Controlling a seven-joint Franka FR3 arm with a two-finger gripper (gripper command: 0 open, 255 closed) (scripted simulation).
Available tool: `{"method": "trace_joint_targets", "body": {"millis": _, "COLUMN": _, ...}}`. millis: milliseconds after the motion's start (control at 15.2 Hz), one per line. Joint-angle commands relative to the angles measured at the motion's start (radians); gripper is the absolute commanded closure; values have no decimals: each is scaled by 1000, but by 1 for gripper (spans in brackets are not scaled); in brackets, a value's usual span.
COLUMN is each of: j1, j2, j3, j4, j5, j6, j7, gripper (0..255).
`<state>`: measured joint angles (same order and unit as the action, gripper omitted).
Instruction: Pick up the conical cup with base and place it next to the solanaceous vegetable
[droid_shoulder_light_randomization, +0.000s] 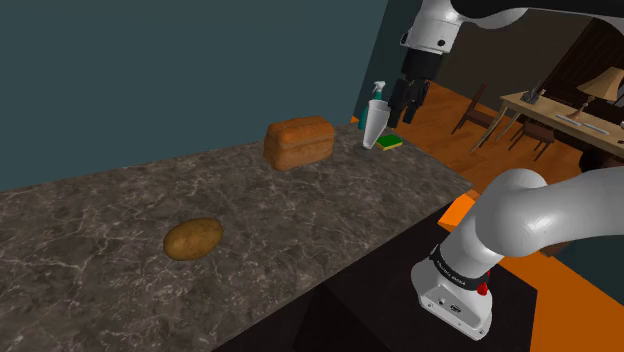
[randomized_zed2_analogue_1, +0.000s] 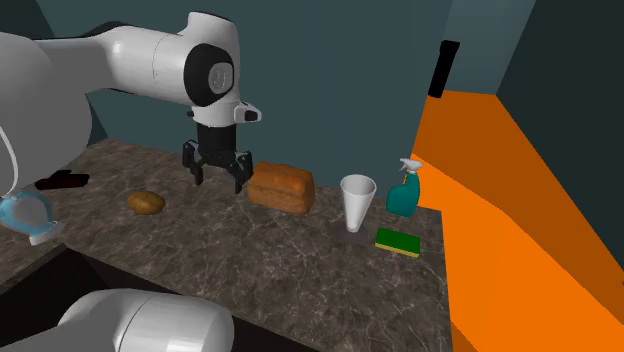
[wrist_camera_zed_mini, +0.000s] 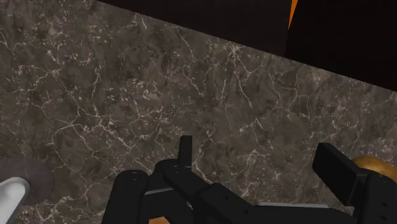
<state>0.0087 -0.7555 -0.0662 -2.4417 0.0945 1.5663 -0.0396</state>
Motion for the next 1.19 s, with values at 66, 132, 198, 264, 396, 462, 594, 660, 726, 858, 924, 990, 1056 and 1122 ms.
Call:
{"method": "trace_joint_targets", "body": {"millis": 66, "j1": -7, "j2": 24, "j3": -8, "j4": 3, "j5": -17, "j6": 22, "j7": -12, "gripper": 0}}
{"method": "trace_joint_targets", "body": {"millis": 132, "j1": -14, "j2": 49, "j3": -17, "j4": 7, "j5": -34, "j6": 44, "j7": -23, "gripper": 0}}
{"method": "trace_joint_targets", "body": {"millis": 198, "j1": -22, "j2": 74, "j3": -25, "j4": 12, "j5": -51, "j6": 66, "j7": -34, "gripper": 0}}
{"method": "trace_joint_targets", "body": {"millis": 264, "j1": -29, "j2": 100, "j3": -33, "j4": 17, "j5": -67, "j6": 88, "j7": -44, "gripper": 0}}
{"method": "trace_joint_targets", "body": {"millis": 396, "j1": -43, "j2": 154, "j3": -49, "j4": 32, "j5": -98, "j6": 131, "j7": -64, "gripper": 0}}
{"method": "trace_joint_targets", "body": {"millis": 462, "j1": -49, "j2": 181, "j3": -57, "j4": 42, "j5": -112, "j6": 152, "j7": -73, "gripper": 0}}
{"method": "trace_joint_targets", "body": {"millis": 594, "j1": -62, "j2": 238, "j3": -74, "j4": 63, "j5": -140, "j6": 193, "j7": -90, "gripper": 0}}
{"method": "trace_joint_targets", "body": {"millis": 660, "j1": -69, "j2": 266, "j3": -82, "j4": 75, "j5": -154, "j6": 213, "j7": -98, "gripper": 0}}
{"method": "trace_joint_targets", "body": {"millis": 726, "j1": -75, "j2": 295, "j3": -90, "j4": 88, "j5": -166, "j6": 232, "j7": -106, "gripper": 0}}
{"method": "trace_joint_targets", "body": {"millis": 858, "j1": -87, "j2": 354, "j3": -105, "j4": 118, "j5": -190, "j6": 269, "j7": -121, "gripper": 0}}
{"method": "trace_joint_targets", "body": {"millis": 924, "j1": -93, "j2": 383, "j3": -113, "j4": 134, "j5": -201, "j6": 287, "j7": -128, "gripper": 0}}
{"method": "trace_joint_targets", "body": {"millis": 990, "j1": -99, "j2": 413, "j3": -120, "j4": 152, "j5": -212, "j6": 304, "j7": -134, "gripper": 0}}
{"method": "trace_joint_targets", "body": {"millis": 1056, "j1": -104, "j2": 443, "j3": -128, "j4": 170, "j5": -222, "j6": 320, "j7": -141, "gripper": 0}}
{"method": "trace_joint_targets", "body": {"millis": 1122, "j1": -110, "j2": 473, "j3": -135, "j4": 190, "j5": -231, "j6": 336, "j7": -148, "gripper": 0}}
